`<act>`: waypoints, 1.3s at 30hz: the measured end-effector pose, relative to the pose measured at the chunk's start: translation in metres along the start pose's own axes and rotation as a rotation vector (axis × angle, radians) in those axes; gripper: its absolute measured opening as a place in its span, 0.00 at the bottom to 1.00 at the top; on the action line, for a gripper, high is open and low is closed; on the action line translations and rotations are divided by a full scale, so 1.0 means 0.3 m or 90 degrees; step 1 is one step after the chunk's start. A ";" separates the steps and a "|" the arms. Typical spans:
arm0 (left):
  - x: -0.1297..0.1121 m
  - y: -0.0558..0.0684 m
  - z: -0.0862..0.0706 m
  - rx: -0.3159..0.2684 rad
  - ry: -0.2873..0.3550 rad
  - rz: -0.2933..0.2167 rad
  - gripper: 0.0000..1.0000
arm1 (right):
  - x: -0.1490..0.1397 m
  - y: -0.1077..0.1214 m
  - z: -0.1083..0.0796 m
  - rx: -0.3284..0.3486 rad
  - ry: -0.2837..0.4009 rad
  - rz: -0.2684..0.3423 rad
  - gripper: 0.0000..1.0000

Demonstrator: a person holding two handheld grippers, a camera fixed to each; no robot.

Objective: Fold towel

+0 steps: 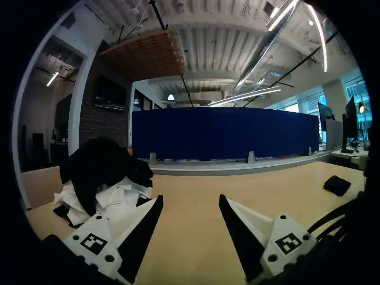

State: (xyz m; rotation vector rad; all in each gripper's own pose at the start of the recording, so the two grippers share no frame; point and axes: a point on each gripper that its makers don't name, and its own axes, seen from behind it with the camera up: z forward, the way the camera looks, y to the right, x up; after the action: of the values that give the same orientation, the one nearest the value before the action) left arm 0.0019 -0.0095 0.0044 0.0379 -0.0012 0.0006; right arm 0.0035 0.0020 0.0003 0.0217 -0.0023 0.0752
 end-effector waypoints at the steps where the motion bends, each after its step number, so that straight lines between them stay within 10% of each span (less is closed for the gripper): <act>1: 0.000 0.000 0.000 0.000 0.000 0.000 0.87 | -0.002 -0.004 0.000 0.001 0.000 -0.006 1.00; 39: -0.003 0.001 -0.002 0.000 0.000 0.000 0.87 | -0.016 -0.017 0.004 -0.014 0.001 -0.049 1.00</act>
State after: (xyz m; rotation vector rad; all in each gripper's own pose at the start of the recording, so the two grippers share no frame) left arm 0.0012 -0.0093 0.0039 0.0381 -0.0008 0.0007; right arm -0.0008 -0.0033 0.0014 0.0005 -0.0006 -0.0010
